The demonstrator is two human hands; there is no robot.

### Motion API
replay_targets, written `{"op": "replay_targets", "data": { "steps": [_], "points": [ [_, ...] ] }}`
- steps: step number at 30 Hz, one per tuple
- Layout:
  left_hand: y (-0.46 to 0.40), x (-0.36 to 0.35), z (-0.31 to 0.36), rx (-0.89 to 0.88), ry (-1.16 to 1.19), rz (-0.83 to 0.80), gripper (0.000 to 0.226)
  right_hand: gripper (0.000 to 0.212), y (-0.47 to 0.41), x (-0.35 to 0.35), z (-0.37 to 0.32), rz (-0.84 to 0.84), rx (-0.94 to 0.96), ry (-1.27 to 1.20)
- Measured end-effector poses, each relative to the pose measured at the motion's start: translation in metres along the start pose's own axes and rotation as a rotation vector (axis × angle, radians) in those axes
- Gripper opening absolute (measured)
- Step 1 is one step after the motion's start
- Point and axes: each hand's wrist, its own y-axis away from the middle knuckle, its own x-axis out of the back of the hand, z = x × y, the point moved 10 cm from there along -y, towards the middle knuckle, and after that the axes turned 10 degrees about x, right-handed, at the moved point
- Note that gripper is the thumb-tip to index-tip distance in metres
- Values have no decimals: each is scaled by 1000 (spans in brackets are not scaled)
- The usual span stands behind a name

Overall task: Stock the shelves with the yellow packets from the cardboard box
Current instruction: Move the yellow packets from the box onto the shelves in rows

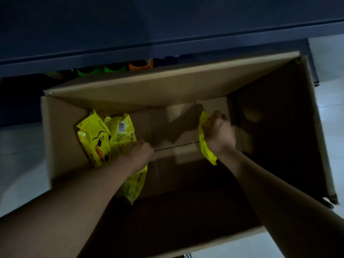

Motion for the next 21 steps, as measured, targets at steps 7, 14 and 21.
{"op": "replay_targets", "data": {
  "steps": [7,14,21],
  "points": [
    [15,38,-10,5,97,138,29,38,16,-58,-23,-269,1,-237],
    [22,86,-14,1,324,363,22,32,30,-41,27,-296,-110,-199],
    [1,40,-36,70,516,279,34,30,30,-76,26,-355,-135,-254]
  ]
}}
